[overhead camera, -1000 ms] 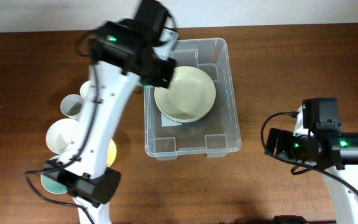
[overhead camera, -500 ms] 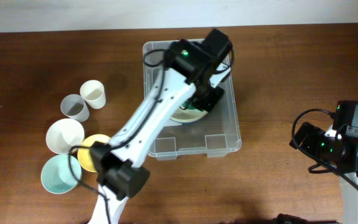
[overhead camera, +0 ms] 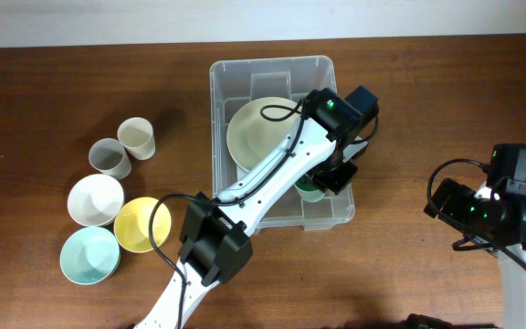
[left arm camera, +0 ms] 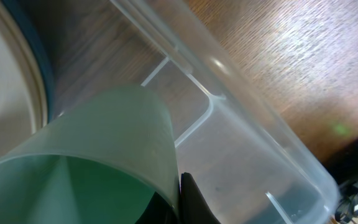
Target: Pack container
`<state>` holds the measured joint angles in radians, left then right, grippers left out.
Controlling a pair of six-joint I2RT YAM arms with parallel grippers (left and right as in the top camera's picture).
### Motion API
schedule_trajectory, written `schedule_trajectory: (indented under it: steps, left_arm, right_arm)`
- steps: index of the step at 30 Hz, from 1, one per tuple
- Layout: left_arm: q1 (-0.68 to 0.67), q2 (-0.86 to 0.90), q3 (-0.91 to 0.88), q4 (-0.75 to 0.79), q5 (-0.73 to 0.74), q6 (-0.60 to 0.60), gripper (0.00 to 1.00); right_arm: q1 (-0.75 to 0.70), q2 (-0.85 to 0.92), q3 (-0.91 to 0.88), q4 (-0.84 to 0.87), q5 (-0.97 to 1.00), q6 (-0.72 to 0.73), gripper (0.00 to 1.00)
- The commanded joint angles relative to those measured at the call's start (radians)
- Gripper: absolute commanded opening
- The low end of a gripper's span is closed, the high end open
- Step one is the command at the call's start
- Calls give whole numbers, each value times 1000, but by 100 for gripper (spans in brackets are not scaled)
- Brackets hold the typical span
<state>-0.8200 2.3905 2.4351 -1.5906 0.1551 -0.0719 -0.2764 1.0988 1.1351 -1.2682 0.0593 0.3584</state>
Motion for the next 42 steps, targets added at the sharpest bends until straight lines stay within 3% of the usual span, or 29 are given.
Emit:
schedule_trajectory:
  steps: [1,6,8,15,21,25,27,32,42]
  left_arm:
    - [3,51,-3,-5,16,12,0]
    - [3,67,-7,8,9,16,1]
    - [3,67,-7,11,9,16,16]
    - [5,64,19,4,-36,20,24]
    - [22,16,231,-36,-260,19,26]
    - [86,-22,359,-69,-294,19,43]
    - [117,-28,363,-93,-290,17,43]
    - [200,-27,270,-97,-141,4,47]
    - [229,-27,-84,-91,-131,-14,47]
  right_arm:
    - [-5,1,18,-2,-3,-6,99]
    - [-6,1,18,-2,-3,-10,99]
    - [-6,1,18,-2,-3,-10,99]
    - [-6,1,18,-2,-3,-10,99]
    - [-5,1,18,-2,-3,-10,99]
    - [-5,1,18,-2,-3,-13,99]
    - [-5,1,18,-1,-2,-13,99]
    - [-5,1,18,0,-3,-22,99]
    - [-6,3,18,2,-3,-21,99]
